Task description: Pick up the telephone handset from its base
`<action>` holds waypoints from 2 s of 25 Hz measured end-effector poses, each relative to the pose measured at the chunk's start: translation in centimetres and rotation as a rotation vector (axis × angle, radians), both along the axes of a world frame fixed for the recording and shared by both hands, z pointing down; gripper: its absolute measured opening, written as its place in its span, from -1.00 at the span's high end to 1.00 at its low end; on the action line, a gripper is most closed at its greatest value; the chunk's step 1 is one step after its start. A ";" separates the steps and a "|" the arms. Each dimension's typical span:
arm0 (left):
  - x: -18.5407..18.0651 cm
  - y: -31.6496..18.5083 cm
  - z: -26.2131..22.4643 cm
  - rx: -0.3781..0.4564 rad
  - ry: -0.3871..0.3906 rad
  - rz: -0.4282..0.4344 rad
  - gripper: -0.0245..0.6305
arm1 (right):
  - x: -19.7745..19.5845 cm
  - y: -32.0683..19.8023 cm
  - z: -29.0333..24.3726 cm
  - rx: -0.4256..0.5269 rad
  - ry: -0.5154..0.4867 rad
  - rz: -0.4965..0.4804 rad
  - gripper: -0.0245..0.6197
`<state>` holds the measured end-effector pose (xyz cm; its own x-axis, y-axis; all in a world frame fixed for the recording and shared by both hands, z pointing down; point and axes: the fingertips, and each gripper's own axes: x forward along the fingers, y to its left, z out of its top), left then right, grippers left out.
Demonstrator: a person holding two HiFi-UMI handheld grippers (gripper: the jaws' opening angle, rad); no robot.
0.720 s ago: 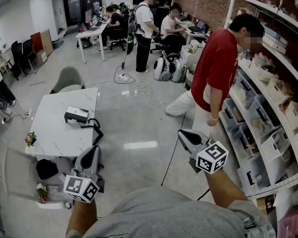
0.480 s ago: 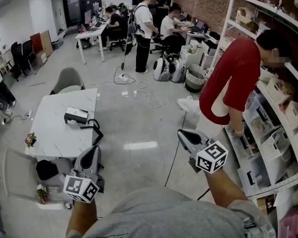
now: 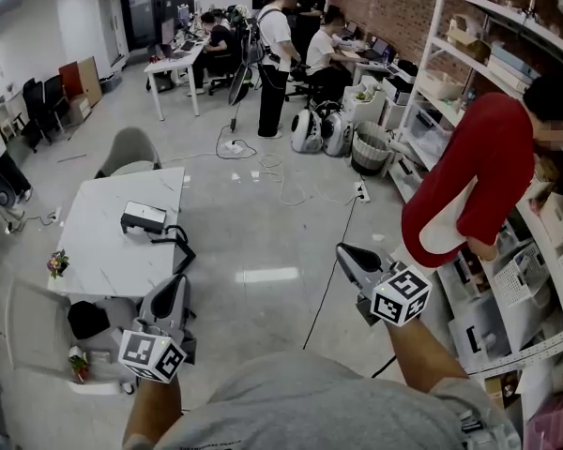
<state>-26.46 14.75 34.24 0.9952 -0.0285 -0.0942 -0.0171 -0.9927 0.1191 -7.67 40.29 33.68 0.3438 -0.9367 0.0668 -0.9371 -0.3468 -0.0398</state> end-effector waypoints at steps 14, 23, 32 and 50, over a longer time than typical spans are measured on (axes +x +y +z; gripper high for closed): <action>2.6 5.7 -0.6 0.025 0.001 -0.055 0.74 | 3.7 4.2 -1.3 0.097 -0.017 -0.099 -0.07; 6.6 9.0 -0.4 -0.006 -0.019 -0.090 0.74 | 8.4 7.0 -0.8 0.093 -0.014 -0.124 -0.07; 13.5 4.5 0.8 -0.017 -0.031 -0.041 0.75 | 13.7 2.2 1.1 0.061 -0.033 -0.101 -0.07; 37.4 -24.9 0.4 -0.008 0.006 0.209 0.74 | 30.8 -25.8 -0.5 0.053 -0.007 0.071 -0.07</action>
